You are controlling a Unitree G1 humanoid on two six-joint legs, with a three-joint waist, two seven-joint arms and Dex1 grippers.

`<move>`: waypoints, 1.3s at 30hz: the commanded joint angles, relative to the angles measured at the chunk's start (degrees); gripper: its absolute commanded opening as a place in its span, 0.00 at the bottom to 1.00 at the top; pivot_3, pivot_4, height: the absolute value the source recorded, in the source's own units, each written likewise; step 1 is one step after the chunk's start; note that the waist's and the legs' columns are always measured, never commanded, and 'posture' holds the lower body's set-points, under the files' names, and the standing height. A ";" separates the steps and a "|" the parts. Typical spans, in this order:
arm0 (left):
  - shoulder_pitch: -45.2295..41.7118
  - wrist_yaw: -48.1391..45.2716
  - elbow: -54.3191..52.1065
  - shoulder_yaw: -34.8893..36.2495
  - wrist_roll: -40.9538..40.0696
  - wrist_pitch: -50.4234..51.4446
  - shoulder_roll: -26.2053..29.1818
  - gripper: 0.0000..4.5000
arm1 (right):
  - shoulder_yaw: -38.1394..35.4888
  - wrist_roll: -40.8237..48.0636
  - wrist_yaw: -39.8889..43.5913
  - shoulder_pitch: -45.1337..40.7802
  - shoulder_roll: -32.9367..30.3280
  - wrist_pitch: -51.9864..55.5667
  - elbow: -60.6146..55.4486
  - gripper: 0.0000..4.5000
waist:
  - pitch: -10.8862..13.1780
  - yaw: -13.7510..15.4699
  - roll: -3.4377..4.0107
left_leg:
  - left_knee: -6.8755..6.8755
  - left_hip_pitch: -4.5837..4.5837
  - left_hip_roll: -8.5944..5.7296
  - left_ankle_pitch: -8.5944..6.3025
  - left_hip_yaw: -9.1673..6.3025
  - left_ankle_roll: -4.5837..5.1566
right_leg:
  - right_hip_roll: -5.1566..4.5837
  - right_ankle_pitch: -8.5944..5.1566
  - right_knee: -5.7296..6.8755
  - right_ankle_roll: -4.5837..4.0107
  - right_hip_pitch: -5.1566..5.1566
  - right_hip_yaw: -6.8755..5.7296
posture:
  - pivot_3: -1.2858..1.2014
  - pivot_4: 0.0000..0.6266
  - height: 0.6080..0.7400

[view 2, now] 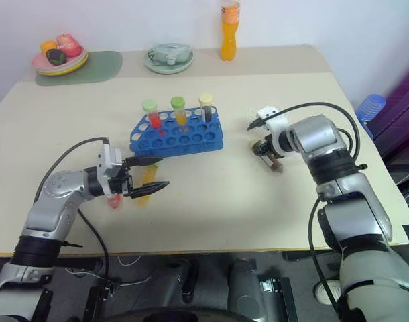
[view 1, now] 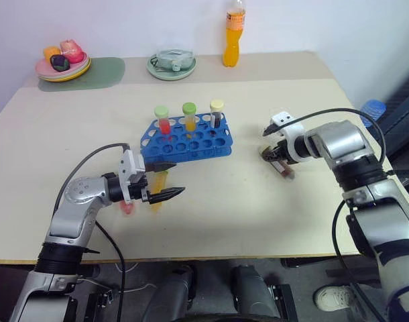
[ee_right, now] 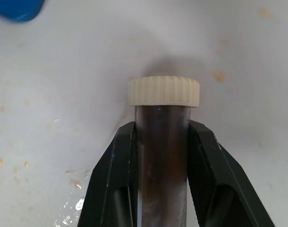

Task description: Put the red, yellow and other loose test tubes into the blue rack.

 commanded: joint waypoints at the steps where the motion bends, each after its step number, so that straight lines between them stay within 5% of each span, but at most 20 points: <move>1: -0.31 1.55 -0.04 1.17 0.02 -1.41 -0.88 0.83 | -1.04 0.06 3.13 5.60 -2.58 -9.63 -8.29 0.18 | -0.01 0.11 -0.02 | 0.01 0.01 0.00 -0.01 0.00 0.01 | 0.00 0.00 -0.01 0.00 0.01 -0.01 | 0.52 0.24 1.00; 8: -0.40 6.56 1.85 2.95 0.91 -4.53 -3.94 0.83 | -14.10 7.43 3.83 16.92 -0.07 -21.75 -22.96 0.18 | -0.01 -0.57 -0.04 | -0.05 0.05 0.03 -0.01 0.01 0.02 | 0.02 0.01 0.06 -0.01 -0.03 0.03 | 0.52 0.24 1.00; 16: 0.08 9.17 4.04 4.47 0.68 -7.08 -4.94 0.83 | -21.95 10.74 -6.44 25.64 14.90 -39.90 -31.17 0.18 | -0.01 -0.05 -0.02 | -0.07 0.07 0.08 0.03 0.00 -0.05 | 0.06 0.03 0.07 -0.04 -0.02 0.03 | 0.52 0.24 1.00; 27: -1.36 14.56 4.40 4.64 1.14 -7.87 -8.28 0.83 | -19.53 3.00 -17.26 23.79 30.30 -70.72 -12.76 0.18 | -0.01 -0.14 -0.02 | -0.11 0.17 0.04 0.20 0.00 -0.33 | 0.20 0.03 0.08 -0.05 0.01 0.03 | 0.52 0.24 1.00; 39: 0.45 20.92 -3.63 5.39 0.76 -3.79 -7.82 0.83 | -18.63 1.37 -18.58 16.86 35.91 -87.36 6.28 0.18 | 0.00 -0.43 -0.01 | -0.12 0.33 0.07 0.25 0.00 -0.42 | 0.30 0.03 0.11 -0.05 0.00 0.09 | 0.52 0.24 1.00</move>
